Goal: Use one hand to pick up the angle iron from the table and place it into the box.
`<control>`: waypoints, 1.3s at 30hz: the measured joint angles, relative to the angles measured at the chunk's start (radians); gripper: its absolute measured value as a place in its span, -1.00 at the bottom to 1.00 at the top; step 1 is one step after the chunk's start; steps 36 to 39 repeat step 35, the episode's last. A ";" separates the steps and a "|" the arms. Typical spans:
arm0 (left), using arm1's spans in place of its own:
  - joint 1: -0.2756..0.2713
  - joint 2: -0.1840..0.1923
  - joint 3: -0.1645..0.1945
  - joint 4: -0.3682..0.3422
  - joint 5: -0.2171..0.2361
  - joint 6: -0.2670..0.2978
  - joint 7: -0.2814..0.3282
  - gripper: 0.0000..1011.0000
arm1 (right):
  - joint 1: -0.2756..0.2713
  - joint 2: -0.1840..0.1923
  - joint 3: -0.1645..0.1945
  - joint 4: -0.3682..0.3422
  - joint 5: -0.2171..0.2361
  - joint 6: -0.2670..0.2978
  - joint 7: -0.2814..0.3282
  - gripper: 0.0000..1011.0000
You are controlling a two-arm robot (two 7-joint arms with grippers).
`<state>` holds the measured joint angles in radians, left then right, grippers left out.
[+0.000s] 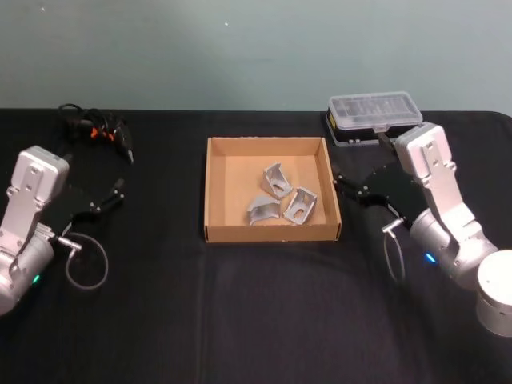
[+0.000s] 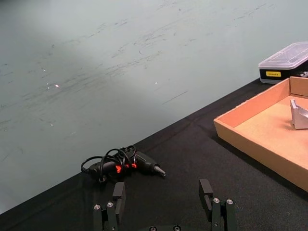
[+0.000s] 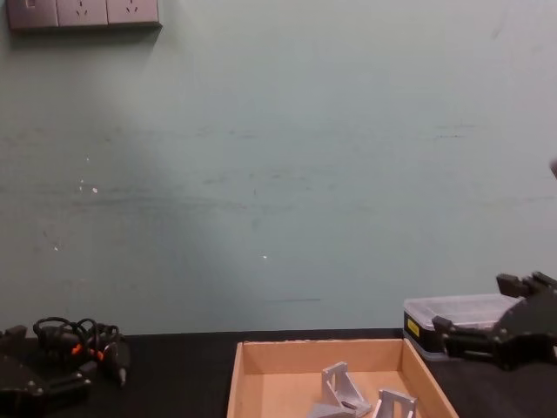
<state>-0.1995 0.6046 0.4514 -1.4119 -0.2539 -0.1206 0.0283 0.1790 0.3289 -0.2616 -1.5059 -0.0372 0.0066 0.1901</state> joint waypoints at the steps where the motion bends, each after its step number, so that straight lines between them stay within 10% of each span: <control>1: 0.000 0.000 0.000 0.000 0.000 0.000 0.000 0.98 | -0.004 0.001 0.003 0.000 -0.002 -0.003 0.000 0.98; 39: 0.000 0.000 0.000 0.000 0.000 0.000 0.000 0.98 | -0.004 0.001 0.002 0.002 -0.001 -0.005 0.001 0.98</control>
